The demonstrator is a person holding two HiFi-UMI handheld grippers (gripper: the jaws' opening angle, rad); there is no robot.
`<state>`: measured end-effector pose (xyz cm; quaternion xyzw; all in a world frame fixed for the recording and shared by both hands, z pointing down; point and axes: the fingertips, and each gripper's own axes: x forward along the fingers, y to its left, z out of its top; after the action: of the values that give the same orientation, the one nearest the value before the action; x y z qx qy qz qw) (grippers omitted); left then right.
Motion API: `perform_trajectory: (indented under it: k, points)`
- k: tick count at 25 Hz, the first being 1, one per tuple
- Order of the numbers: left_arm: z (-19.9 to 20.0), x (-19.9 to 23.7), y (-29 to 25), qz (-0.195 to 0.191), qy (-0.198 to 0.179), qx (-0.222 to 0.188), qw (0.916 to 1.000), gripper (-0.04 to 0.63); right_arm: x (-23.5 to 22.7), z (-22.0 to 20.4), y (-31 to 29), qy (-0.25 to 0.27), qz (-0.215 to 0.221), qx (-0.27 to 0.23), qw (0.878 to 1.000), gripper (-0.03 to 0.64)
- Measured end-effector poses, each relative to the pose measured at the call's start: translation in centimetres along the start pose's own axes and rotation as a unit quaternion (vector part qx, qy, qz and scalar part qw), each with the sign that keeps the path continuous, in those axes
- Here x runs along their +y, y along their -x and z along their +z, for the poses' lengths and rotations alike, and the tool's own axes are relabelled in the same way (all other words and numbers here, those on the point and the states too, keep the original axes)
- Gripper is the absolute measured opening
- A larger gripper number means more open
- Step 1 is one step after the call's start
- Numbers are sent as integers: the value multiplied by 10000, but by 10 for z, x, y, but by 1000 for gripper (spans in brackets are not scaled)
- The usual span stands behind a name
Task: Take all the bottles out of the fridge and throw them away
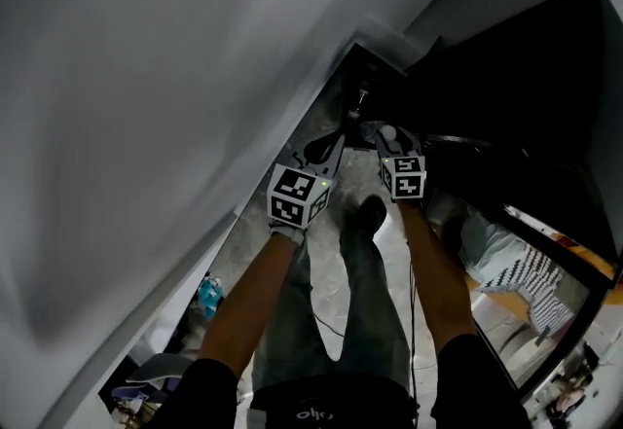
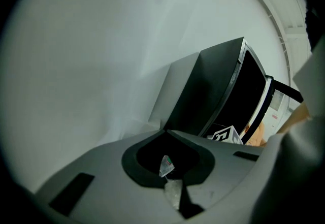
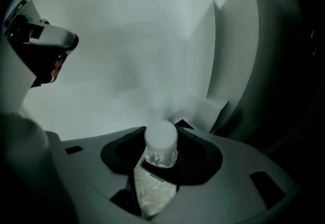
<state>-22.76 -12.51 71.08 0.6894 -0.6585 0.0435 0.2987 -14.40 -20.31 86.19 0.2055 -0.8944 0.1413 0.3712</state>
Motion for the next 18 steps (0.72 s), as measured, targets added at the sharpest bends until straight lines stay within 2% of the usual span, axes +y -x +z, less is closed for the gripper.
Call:
perform_trajectory:
  k: [9,18]
  points:
    - [-62,42,-42,54,119,171,9998,3,-16,-83,-85,-320,-129,438,9984,196]
    - [-115,43,-66,-82,175,506,9985,3,-26,-132,-126,-296,-279,785,9961,196]
